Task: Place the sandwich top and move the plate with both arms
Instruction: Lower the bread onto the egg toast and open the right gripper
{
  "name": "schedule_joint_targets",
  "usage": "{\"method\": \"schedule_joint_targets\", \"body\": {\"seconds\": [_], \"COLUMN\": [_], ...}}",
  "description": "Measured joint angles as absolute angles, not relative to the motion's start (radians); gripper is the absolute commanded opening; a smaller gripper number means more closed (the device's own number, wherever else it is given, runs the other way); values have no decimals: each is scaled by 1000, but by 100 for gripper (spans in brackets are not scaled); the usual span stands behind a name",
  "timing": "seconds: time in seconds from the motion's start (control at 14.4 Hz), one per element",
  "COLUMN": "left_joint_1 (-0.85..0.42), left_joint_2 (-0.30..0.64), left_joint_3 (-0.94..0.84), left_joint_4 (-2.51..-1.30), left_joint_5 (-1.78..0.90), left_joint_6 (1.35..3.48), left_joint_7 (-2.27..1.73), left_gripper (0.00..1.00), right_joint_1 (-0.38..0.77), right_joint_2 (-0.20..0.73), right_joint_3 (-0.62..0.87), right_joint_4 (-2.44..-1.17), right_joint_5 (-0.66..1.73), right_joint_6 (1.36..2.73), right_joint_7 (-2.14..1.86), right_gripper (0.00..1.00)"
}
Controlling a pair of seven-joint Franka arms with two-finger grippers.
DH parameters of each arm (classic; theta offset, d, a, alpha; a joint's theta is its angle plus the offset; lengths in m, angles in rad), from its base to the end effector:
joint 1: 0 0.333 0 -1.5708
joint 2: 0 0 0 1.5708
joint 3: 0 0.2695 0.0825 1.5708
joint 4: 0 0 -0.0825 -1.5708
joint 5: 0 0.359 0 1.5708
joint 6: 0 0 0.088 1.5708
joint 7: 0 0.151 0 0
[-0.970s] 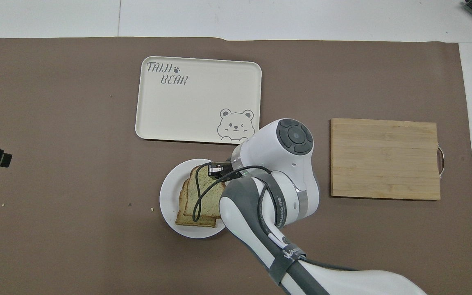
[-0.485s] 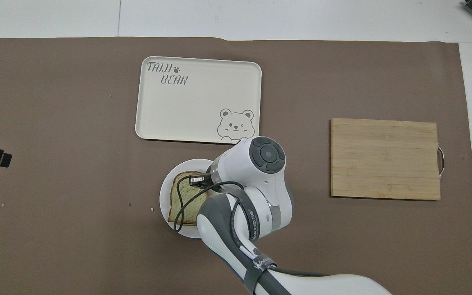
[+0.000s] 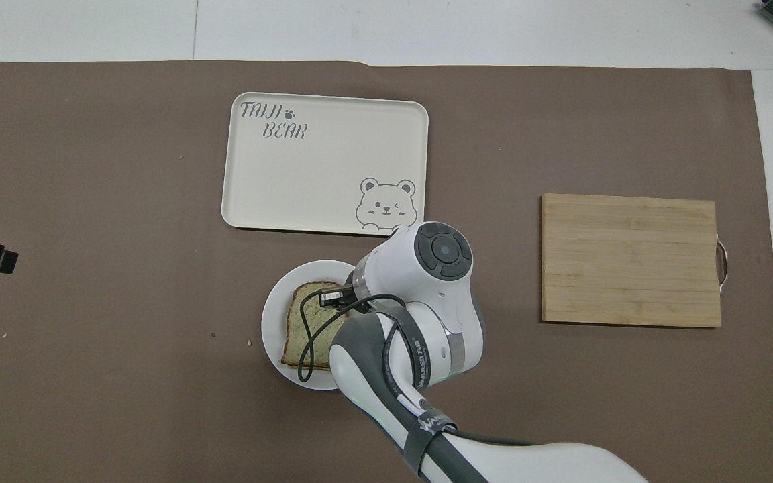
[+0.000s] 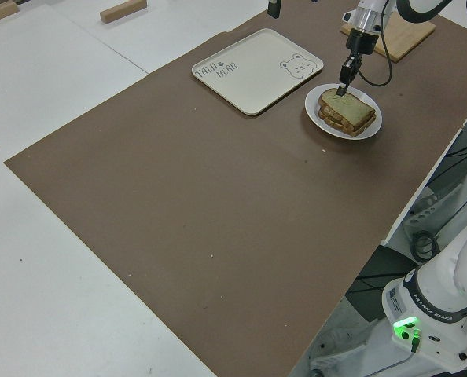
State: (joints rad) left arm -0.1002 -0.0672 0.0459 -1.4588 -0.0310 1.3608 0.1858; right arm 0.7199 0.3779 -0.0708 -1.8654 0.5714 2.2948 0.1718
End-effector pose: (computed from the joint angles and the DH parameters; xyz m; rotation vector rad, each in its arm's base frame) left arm 0.4851 -0.0307 0.5990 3.0823 -0.3814 -0.0444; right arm 0.4669 0.3927 0.2543 -2.7355 -0.1517 0.1581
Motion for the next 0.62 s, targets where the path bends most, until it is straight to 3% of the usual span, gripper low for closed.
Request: {"method": "schedule_joint_targets", "body": {"seconds": [0.07,0.14,0.21,0.28,0.62], "left_joint_1": [-100,-100,-100,-100,-100], "left_joint_2": [-67,-67,-67,-67,-67], "left_joint_3": [46,46,46,46,44], "left_joint_4": [-1459,-1459,-1459,-1459,-1459], "left_joint_5": [-31,-31,-31,-31,-32], "left_joint_6": [1361,1361,1360,1360,1360], "left_joint_7": [186,186,186,186,186], "left_gripper": [100,100,100,100,100], "right_joint_1": [720,720,719,718,710], "right_joint_2": [378,378,378,378,371], "right_joint_3": [-71,-71,-71,-71,-78], "right_joint_4": [-1867,-1867,-1867,-1867,-1843], "right_joint_5": [571,571,571,571,556], "right_joint_6": [2294,2294,2293,2293,2293], "right_joint_7": [165,162,161,159,134], "right_gripper": [0,14,88,100,100]}}
